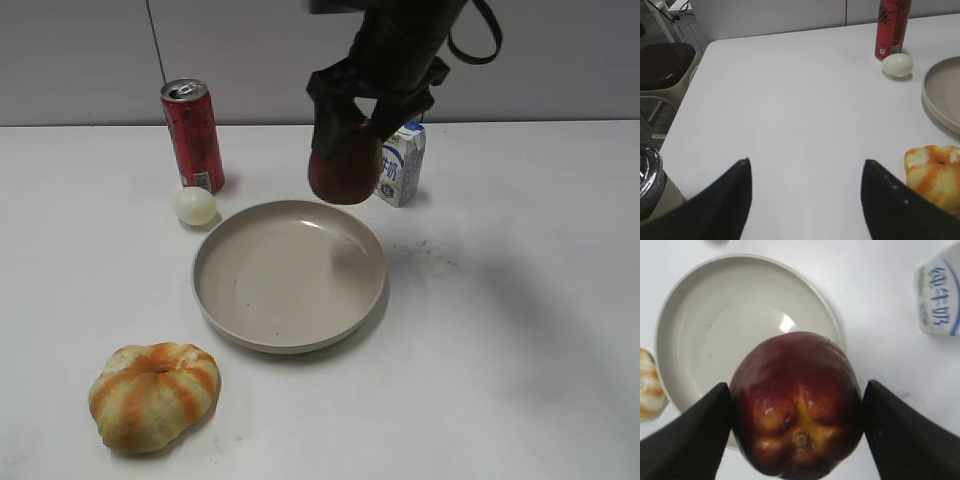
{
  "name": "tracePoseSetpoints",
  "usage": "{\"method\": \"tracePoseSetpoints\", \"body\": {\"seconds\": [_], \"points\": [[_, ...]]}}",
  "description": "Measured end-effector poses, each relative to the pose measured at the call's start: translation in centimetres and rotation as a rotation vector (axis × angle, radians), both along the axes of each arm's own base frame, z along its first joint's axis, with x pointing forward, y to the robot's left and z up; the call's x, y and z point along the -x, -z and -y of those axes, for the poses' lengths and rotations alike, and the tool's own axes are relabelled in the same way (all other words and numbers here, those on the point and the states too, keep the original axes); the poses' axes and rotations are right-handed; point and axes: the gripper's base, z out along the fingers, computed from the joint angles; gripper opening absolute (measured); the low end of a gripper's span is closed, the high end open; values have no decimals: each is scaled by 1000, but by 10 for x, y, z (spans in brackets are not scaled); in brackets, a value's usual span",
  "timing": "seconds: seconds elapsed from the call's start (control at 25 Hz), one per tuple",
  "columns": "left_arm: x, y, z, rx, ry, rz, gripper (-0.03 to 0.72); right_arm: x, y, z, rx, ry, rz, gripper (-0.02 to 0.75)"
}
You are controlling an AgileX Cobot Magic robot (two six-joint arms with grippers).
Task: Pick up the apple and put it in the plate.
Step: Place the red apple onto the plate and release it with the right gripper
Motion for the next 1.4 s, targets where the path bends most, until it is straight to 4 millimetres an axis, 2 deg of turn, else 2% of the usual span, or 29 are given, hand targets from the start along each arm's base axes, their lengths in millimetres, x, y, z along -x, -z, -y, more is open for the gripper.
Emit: {"method": "tracePoseSetpoints", "body": {"seconds": [0.2, 0.36, 0.56, 0.88, 0.96, 1.04, 1.16, 1.24, 1.4], "points": [[0, 0, 0, 0, 0, 0, 521, 16, 17, -42, -9, -81, 16, 611], [0, 0, 0, 0, 0, 0, 521, 18, 51, -65, 2, -111, 0, 610], [0, 0, 0, 0, 0, 0, 521, 17, 98, -73, 72, -131, -59, 610], [0, 0, 0, 0, 0, 0, 521, 16, 100, -74, 71, -128, -51, 682], [0, 0, 0, 0, 0, 0, 521, 18, 92, -73, 73, -132, -51, 687], [0, 0, 0, 0, 0, 0, 521, 18, 76, -69, 66, -132, -27, 687], [0, 0, 0, 0, 0, 0, 521, 20, 26, -55, 24, -113, 45, 687], [0, 0, 0, 0, 0, 0, 521, 23, -15, -36, -2, -80, 102, 687], [0, 0, 0, 0, 0, 0, 521, 30, -86, 20, -6, 17, 191, 683]]}}
